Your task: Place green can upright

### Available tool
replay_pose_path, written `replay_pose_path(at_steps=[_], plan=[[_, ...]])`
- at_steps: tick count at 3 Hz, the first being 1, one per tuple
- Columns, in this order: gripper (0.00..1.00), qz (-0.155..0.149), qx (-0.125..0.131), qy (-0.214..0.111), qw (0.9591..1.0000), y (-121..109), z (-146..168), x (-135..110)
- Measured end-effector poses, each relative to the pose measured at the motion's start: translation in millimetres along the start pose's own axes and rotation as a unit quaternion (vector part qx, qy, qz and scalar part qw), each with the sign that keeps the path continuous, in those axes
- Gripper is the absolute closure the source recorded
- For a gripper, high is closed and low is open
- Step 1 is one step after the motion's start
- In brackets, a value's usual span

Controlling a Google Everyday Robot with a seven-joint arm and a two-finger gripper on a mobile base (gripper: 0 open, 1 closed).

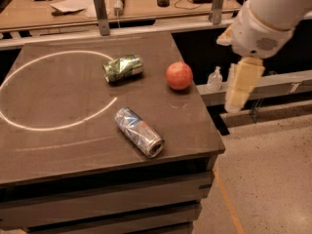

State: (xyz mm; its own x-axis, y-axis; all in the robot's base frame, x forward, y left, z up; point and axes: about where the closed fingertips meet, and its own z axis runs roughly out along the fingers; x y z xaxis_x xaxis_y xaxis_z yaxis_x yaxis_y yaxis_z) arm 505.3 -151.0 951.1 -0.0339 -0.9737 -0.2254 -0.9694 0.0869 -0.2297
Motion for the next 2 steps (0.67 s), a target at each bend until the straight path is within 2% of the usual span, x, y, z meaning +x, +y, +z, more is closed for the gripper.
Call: replay_pose_path(at_steps=[1, 2], plan=[[0.00, -0.082, -0.025, -0.014, 0.9962, -54.9, 44.7, -78.7], [0.00, -0.136, -0.038, -0.016, 0.9898, -97.0, 78.4, -143.7]])
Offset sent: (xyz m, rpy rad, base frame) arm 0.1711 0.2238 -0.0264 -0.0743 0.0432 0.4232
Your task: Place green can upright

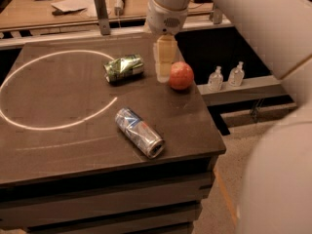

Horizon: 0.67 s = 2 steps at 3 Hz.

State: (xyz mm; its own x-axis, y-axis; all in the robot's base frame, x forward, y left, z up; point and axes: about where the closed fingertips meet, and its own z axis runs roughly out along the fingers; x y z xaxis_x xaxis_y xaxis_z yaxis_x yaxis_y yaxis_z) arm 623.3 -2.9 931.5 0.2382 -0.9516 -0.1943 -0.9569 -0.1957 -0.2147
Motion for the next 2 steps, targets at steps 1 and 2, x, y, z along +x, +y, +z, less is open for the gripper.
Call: replay_pose_path(at_steps=[1, 2], plan=[[0.00, -0.036, -0.010, -0.007, 0.9993, -40.2, 32.4, -60.4], [0.00, -0.051, 0.000, -0.019, 0.9985, -57.5, 41.3, -91.2]])
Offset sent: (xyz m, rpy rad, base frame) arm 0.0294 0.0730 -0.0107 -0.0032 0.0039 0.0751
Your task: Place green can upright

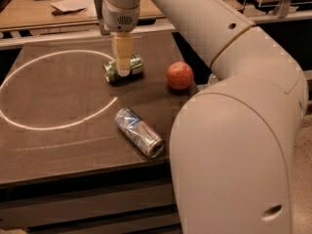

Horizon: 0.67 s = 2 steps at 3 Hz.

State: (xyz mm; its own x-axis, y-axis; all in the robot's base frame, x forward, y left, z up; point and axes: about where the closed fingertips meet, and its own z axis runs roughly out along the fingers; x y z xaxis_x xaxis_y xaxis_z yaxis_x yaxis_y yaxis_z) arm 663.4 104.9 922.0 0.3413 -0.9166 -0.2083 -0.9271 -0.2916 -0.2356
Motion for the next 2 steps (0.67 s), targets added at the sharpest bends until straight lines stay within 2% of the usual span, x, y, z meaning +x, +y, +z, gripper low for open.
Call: replay_pose_path(at_steps=[1, 2], plan=[[0.00, 0.000, 0.000, 0.000, 1.0000, -0.1, 0.1, -0.1], [0.00, 0.003, -0.009, -0.011, 0.9999, -2.6, 19.1, 2.3]])
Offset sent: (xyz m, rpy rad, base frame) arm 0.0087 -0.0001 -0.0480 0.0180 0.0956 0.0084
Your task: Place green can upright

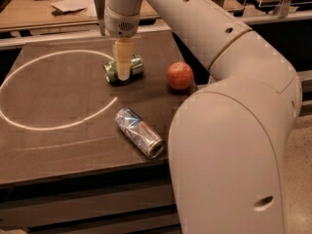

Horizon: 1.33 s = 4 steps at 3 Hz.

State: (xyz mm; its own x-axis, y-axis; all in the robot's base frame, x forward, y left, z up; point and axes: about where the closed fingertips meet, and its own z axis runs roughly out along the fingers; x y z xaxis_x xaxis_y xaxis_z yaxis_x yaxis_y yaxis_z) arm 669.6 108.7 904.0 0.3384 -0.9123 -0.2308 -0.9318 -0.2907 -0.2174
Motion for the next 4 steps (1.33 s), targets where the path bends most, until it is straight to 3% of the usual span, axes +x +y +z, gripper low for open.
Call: replay_pose_path(at_steps=[1, 2, 3, 4], plan=[[0.00, 0.016, -0.015, -0.026, 0.9994, -2.4, 38.5, 9.5], [0.00, 0.022, -0.026, -0.012, 0.9994, -2.6, 57.1, 15.7], [0.11, 0.023, -0.034, 0.004, 0.9992, -2.6, 65.0, 16.6], [0.35, 0.005, -0.037, 0.013, 0.9992, -5.4, 65.5, 7.6]])
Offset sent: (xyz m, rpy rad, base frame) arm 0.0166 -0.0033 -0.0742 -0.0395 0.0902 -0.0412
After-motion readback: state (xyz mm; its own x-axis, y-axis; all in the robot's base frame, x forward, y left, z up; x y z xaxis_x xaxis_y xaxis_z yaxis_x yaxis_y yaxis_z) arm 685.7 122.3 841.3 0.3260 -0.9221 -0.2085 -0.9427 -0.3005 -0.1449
